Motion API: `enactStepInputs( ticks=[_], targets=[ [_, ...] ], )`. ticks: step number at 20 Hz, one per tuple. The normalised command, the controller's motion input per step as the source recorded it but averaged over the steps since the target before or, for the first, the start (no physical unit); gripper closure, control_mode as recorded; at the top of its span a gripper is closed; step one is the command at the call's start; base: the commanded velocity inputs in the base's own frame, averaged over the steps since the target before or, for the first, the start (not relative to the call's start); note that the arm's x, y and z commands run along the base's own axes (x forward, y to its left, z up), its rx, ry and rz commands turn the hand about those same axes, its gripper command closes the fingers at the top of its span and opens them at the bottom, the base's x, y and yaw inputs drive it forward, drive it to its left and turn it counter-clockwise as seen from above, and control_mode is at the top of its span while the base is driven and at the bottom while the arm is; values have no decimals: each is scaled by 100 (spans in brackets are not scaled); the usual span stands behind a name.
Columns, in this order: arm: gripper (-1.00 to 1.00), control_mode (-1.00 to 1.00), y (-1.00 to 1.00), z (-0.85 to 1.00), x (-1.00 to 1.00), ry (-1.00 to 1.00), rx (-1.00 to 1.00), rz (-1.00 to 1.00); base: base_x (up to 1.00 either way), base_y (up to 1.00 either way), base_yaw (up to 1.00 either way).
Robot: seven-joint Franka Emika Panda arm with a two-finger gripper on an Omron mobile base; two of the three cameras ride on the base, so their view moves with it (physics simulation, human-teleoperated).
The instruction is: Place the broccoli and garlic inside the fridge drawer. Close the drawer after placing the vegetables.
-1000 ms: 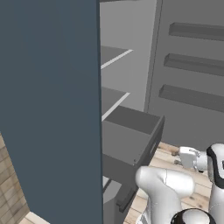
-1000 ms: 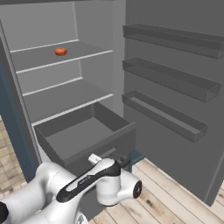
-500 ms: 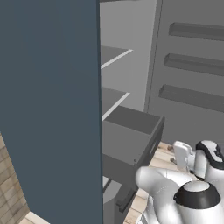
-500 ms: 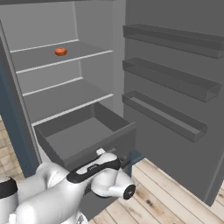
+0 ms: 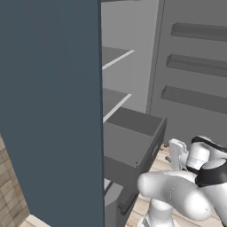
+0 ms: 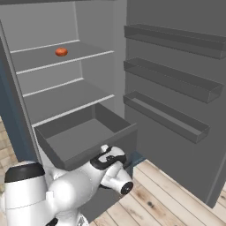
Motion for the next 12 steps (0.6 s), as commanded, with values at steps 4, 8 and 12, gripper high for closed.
enactStepInputs(
  ticks=[4, 8, 12],
  targets=[
    [-100, -100, 56, -1, 35, 0, 0, -2, 0, 0, 0],
    [-100, -100, 53, 0, 30, 0, 0, -1, 0, 0, 0],
    [-100, -100, 55, -1, 32, 0, 0, 0, 0, 0, 0]
  ],
)
